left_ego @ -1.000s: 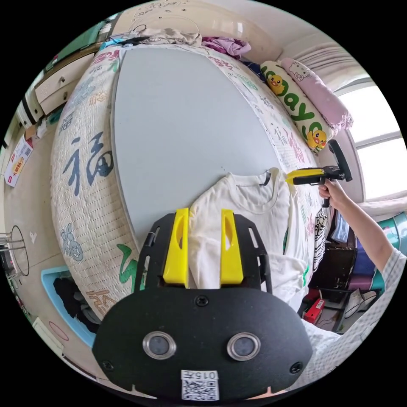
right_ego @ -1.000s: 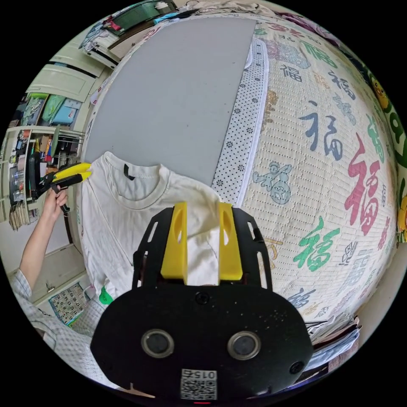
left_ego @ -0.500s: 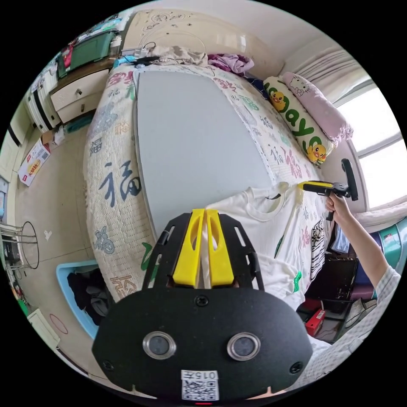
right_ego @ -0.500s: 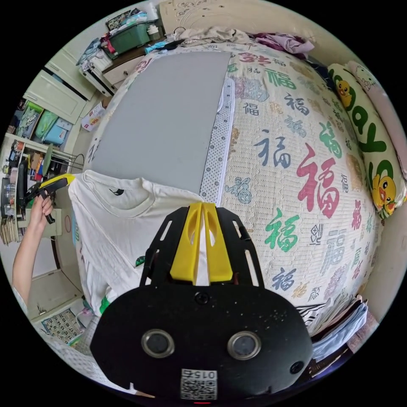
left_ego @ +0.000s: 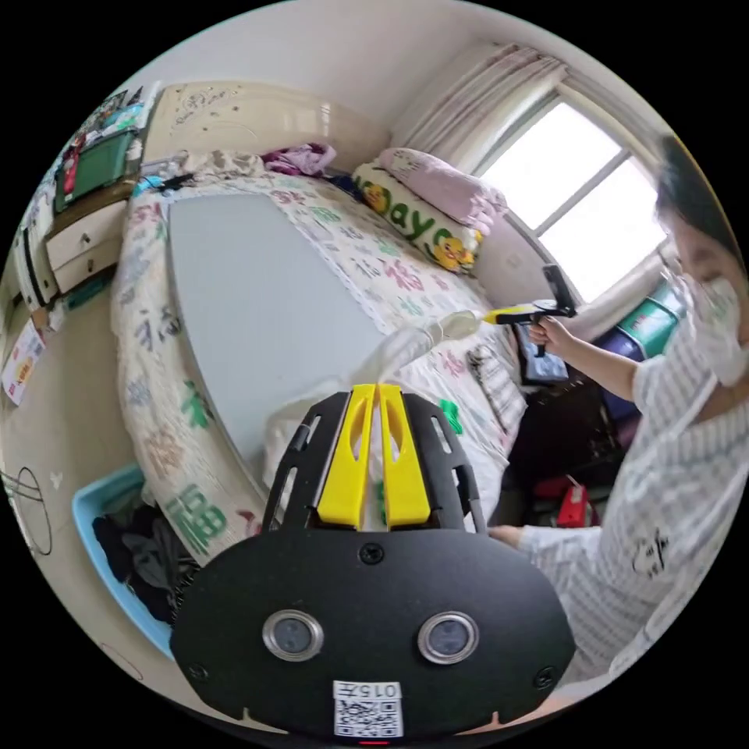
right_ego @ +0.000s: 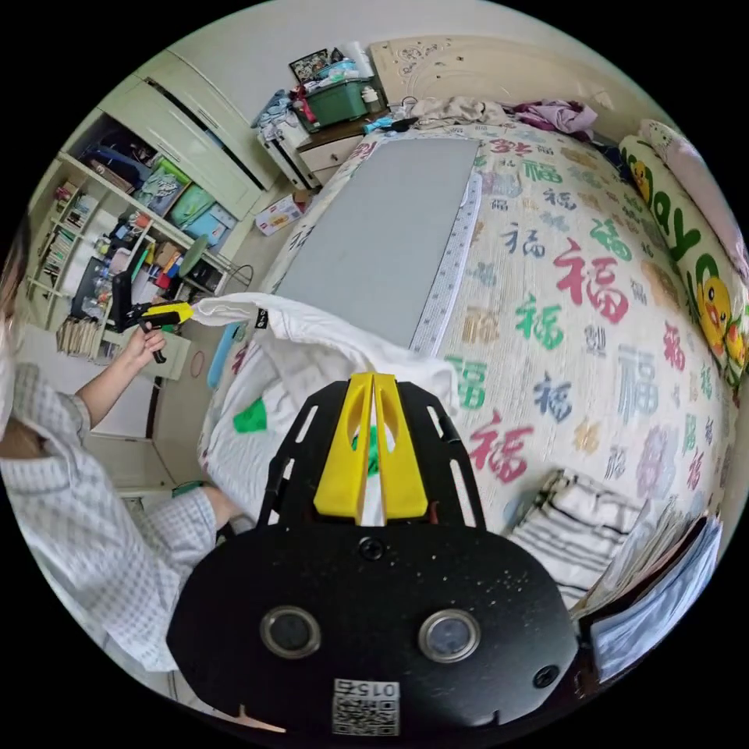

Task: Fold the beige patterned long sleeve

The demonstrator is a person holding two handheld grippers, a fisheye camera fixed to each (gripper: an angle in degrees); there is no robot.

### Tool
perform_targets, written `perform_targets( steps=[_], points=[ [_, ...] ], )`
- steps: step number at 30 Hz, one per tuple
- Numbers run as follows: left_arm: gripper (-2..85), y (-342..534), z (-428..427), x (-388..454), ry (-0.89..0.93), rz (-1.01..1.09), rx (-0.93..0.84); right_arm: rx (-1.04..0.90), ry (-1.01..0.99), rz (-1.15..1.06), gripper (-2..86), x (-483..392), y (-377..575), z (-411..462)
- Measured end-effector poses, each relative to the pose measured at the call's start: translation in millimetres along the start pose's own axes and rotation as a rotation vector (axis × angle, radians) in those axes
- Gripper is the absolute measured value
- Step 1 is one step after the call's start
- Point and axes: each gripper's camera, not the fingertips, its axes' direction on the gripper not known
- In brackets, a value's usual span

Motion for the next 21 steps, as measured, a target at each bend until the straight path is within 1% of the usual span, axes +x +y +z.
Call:
perform_targets(
  steps=[1, 2, 3, 5, 7, 9, 12, 14, 15, 17, 21],
  points=[
    [-0.4, 16.3, 2.4, 6.8, 0.028, -0.015, -0.021, -0.022, -0.027, 0.019, -1.0, -3.2, 41.5, 6.4],
    [-0.4, 47.5, 11.8, 19.0, 0.076, -0.053, -0.078, -0.047, -0.055, 0.049, -1.0, -5.1, 81.2, 17.0],
    [-0.4, 76.2, 26.2, 30.2, 0.104, -0.089, -0.150, -0.068, -0.064, 0.065, -1.0, -5.9, 100.6, 25.1],
    [-0.4, 114.0, 51.8, 43.3, 0.131, -0.137, -0.240, -0.174, -0.067, 0.158, -0.9, -5.1, 162.0, 71.0],
    [-0.4, 142.2, 79.0, 50.5, 0.103, -0.180, -0.331, -0.250, -0.099, 0.224, -0.9, -2.9, 190.0, 114.3],
    [-0.4, 164.4, 104.2, 47.9, 0.040, -0.239, -0.391, -0.269, -0.127, 0.260, -0.7, -5.0, 198.6, 153.6],
    [-0.5, 168.0, 109.7, 31.3, 0.047, -0.355, -0.347, -0.264, -0.106, 0.296, 0.2, -13.9, 184.2, 216.8],
    [-0.5, 162.7, 101.3, 23.5, 0.040, -0.400, -0.293, -0.249, -0.155, 0.328, 3.4, -20.3, 164.5, 265.8],
    [-0.5, 158.2, 93.2, 19.2, 0.048, -0.418, -0.252, -0.240, -0.181, 0.336, 4.5, -22.3, 159.4, 277.0],
    [-0.5, 151.8, 81.8, 12.9, 0.056, -0.437, -0.215, -0.227, -0.304, 0.323, 6.9, -40.3, 138.5, 317.4],
    [-0.5, 143.3, 66.3, 2.5, 0.052, -0.439, -0.195, -0.282, -0.338, 0.292, 9.9, -80.9, 117.0, 373.3]
  ],
)
